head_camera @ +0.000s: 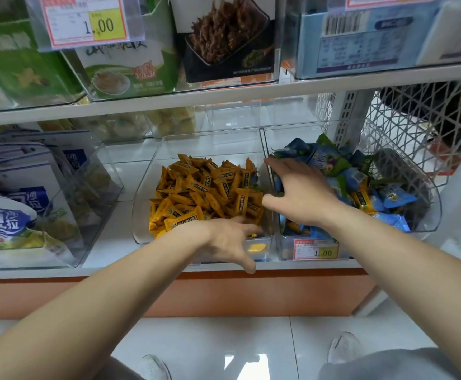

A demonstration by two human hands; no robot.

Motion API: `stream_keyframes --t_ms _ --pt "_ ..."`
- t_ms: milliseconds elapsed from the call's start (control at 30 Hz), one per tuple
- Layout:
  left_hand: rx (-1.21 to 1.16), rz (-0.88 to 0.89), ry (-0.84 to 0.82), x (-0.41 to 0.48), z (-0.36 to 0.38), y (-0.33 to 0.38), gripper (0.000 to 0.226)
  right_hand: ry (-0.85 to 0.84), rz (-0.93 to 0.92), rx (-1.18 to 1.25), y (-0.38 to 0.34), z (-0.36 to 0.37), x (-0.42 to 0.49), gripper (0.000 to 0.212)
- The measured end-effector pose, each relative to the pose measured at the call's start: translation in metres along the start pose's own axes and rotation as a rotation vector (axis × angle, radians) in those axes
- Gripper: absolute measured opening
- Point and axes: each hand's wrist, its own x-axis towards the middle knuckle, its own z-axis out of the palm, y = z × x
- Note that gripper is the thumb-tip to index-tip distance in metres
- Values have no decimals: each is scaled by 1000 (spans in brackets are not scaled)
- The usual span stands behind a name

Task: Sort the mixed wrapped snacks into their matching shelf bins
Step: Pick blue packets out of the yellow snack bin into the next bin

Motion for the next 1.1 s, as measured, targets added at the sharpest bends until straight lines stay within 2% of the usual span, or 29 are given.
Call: stream_keyframes --t_ms 100,167,267,367,467,533,600,733,833,933,1033,1100 --pt "-166 55 -18 -1 -1 -3 91 3 1 4 0 0 0 83" --pt "-212 93 8 -1 0 -1 77 0 2 11 0 0 0 85" --pt "-375 210 203 -7 1 -4 37 -2 8 21 0 -1 0 88" --pt "-631 261 377 -23 -4 -16 20 4 5 23 1 -2 0 88" --pt "-785 212 593 -29 -8 -26 15 7 2 13 1 -3 0 83" --pt "-822 81 703 -27 -9 -31 15 9 3 -9 -1 -3 0 81" --pt "-871 -37 727 -24 -10 -35 21 10 8 -33 -4 -3 0 79" --pt "-1026 -97 740 -27 -17 -36 36 20 7 -93 -8 -5 -2 77" --pt "-1043 -136 823 -32 -20 -36 34 89 -3 -95 -15 -13 -6 72" --pt "-953 -148 959 -37 -16 -43 5 187 -68 -46 -27 -20 -10 62" --pt "-908 -131 1021 -47 -5 -51 10 197 -139 72 -42 -19 -16 52" --pt "-908 -125 1024 -58 -2 -54 15 139 -186 172 -53 -14 -18 48"
